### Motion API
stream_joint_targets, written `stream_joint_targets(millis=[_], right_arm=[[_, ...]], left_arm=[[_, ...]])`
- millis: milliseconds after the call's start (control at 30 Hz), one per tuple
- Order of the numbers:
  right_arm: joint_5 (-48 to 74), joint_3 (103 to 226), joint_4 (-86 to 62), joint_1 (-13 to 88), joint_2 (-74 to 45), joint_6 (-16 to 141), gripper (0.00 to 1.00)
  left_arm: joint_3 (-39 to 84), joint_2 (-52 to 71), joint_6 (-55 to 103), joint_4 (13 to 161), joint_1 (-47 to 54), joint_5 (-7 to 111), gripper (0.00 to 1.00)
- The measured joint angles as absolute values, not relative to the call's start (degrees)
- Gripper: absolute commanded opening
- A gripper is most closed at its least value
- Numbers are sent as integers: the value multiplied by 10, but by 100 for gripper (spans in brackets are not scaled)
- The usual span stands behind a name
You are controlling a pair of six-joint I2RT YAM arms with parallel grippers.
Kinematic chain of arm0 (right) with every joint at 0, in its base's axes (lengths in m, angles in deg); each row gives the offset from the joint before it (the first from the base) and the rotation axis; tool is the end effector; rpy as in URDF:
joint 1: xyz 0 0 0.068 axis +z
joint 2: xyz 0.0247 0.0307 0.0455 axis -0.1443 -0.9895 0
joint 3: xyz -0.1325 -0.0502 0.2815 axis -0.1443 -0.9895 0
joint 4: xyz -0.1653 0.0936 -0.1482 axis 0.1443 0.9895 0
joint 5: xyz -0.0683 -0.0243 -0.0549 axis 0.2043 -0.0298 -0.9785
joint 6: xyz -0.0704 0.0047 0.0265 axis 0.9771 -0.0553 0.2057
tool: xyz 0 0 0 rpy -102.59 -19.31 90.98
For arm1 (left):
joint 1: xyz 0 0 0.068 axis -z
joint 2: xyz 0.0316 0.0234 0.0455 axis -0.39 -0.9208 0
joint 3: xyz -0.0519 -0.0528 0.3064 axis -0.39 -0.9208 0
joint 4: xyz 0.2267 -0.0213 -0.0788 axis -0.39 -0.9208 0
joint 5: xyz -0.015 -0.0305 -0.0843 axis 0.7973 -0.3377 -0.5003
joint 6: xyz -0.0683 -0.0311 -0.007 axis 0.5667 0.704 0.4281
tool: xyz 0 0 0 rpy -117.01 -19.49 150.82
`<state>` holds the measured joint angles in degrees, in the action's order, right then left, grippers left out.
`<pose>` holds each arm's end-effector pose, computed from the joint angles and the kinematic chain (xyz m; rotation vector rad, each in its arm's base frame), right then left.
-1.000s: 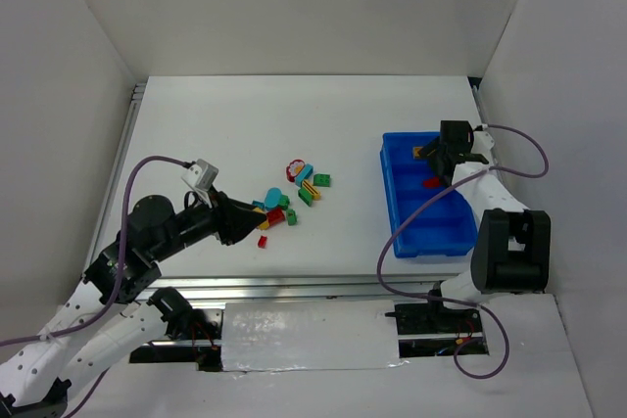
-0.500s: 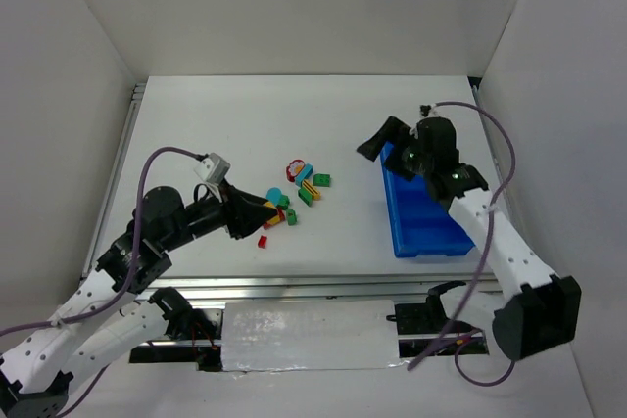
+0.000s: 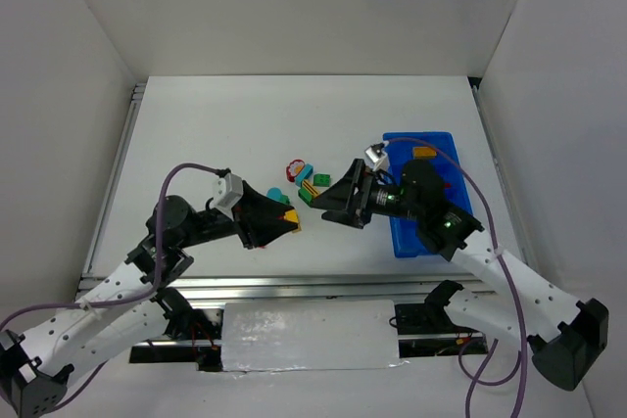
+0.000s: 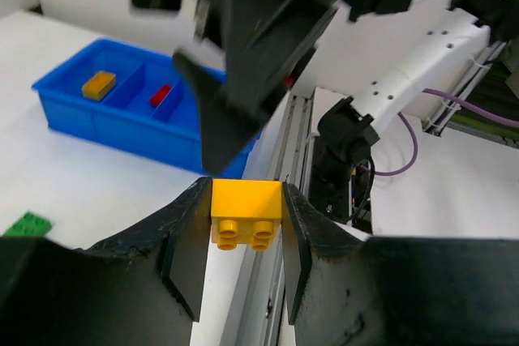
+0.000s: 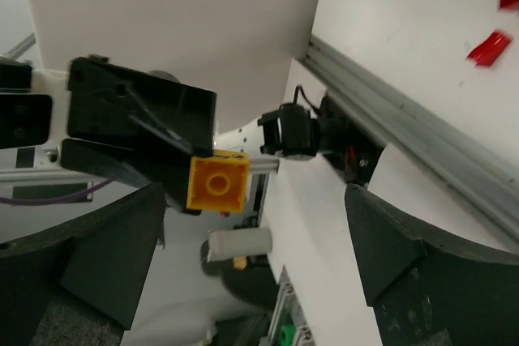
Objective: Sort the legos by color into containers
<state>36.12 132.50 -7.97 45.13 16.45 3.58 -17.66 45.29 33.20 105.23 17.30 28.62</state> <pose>0.1209 0.1317 0.3592 0.0546 2.1095 1.6774 0.0827 -0.1140 0.3691 0.7307 1.3117 -1.2525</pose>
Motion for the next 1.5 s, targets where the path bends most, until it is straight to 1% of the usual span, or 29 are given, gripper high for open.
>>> stream_joint_targets(millis=[200, 267, 333, 367, 400, 433, 467, 500, 533, 567, 600, 667, 700, 767, 800, 900, 1000, 1033, 1133, 1233, 1300, 1400, 1500], right_arm=[[359, 1316, -134, 530, 116, -24, 95], [358, 1316, -159, 545, 108, -35, 92], [358, 1316, -179, 557, 103, -44, 84], [357, 1316, -187, 562, 101, -47, 79], [356, 1316, -197, 567, 100, -52, 64], [356, 1316, -200, 570, 100, -52, 55], [354, 1316, -207, 572, 100, -57, 44], [354, 1316, -214, 574, 100, -57, 15], [351, 1314, -215, 575, 100, -63, 10], [351, 1314, -220, 575, 100, -70, 0], [348, 1313, -224, 576, 99, -75, 0], [347, 1313, -230, 578, 98, -76, 0], [346, 1312, -232, 578, 98, -77, 0], [343, 1312, -231, 578, 98, -76, 0], [342, 1312, -231, 578, 98, -75, 0], [329, 1312, -229, 577, 99, -71, 0], [314, 1313, -211, 557, 98, -50, 0], [309, 1313, -201, 542, 96, -40, 0], [284, 1325, -152, 454, 68, 8, 0], [222, 1361, -82, 333, 6, 77, 0], [170, 1409, -33, 273, -48, 122, 0], [93, 1511, 32, 206, -147, 179, 0], [46, 1616, 73, 155, -253, 219, 0]], left_arm=[[-164, 438, 320, 1084, 183, 259, 0], [-158, 427, 315, 1091, 186, 252, 0], [-157, 423, 313, 1092, 189, 249, 0], [-157, 422, 312, 1091, 191, 246, 0], [-157, 423, 311, 1091, 192, 245, 0], [-157, 424, 310, 1091, 193, 244, 0], [-157, 425, 305, 1090, 194, 245, 0], [-157, 427, 301, 1089, 195, 245, 1], [-156, 430, 296, 1093, 195, 246, 3], [-156, 434, 294, 1093, 196, 249, 6], [-156, 436, 292, 1093, 196, 249, 9], [-156, 437, 287, 1093, 196, 250, 30], [-156, 437, 286, 1093, 196, 250, 48], [-156, 437, 286, 1093, 196, 253, 91], [-156, 437, 288, 1091, 196, 260, 100], [-156, 437, 289, 1075, 196, 295, 99], [-155, 441, 296, 1041, 196, 366, 99], [-153, 442, 302, 1028, 196, 399, 99], [-122, 447, 339, 954, 197, 528, 99], [-48, 440, 399, 831, 197, 688, 100], [12, 424, 430, 748, 196, 766, 99], [85, 395, 456, 650, 196, 831, 99], [108, 389, 467, 565, 196, 857, 100]])
